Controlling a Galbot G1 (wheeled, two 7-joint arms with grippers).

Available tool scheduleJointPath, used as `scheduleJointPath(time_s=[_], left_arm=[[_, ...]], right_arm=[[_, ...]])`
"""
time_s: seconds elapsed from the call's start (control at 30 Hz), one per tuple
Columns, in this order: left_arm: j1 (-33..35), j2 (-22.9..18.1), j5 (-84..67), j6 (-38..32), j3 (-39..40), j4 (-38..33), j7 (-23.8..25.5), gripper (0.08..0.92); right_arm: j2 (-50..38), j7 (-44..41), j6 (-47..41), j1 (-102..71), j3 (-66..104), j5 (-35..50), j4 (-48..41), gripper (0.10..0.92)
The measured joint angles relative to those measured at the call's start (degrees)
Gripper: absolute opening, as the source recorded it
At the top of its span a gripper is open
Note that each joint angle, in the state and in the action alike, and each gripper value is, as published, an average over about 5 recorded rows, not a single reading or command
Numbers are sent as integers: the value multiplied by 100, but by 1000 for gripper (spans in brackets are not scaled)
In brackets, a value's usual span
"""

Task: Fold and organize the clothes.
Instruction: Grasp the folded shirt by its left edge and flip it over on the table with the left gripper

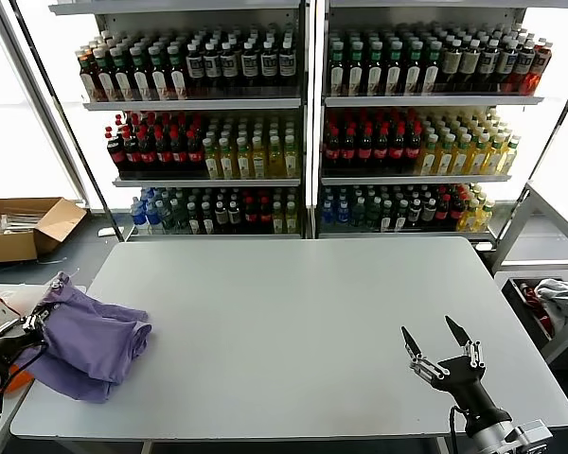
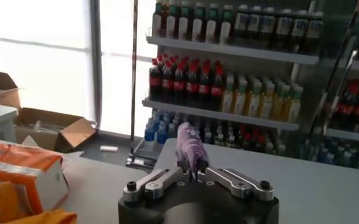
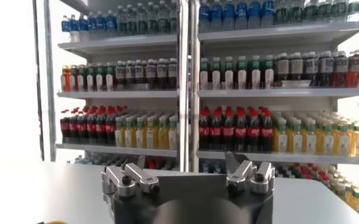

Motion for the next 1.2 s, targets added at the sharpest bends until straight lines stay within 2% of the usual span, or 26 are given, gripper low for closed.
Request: scheduleJointPath(time_s=[0.17, 0.4, 0.63, 0.83, 0.93, 1.2], left_arm=[[-65, -65, -419, 87, 307, -352, -348, 114], [-345, -442, -1012, 141, 1617, -585, -1108, 114], [-1003, -988, -1628, 99, 3133, -576, -1910, 114], [-1651, -1412, -2053, -23, 4041, -408, -2447, 116], [-1922, -1600, -2243, -118, 4318, -318, -2684, 153], [-2246, -1834, -2590, -300, 4760, -335, -2871, 378]], right_arm=[[91, 41, 0, 6, -81, -76, 3, 823], [246, 68, 0, -21, -181, -195, 7, 823], [368, 113, -62, 28, -328, -389, -43, 823], [344, 191, -232, 88, -520, -628, -58, 823], [301, 274, -403, 144, -647, -715, -60, 823], [156, 572, -1032, 474, -1176, -532, -169, 823]])
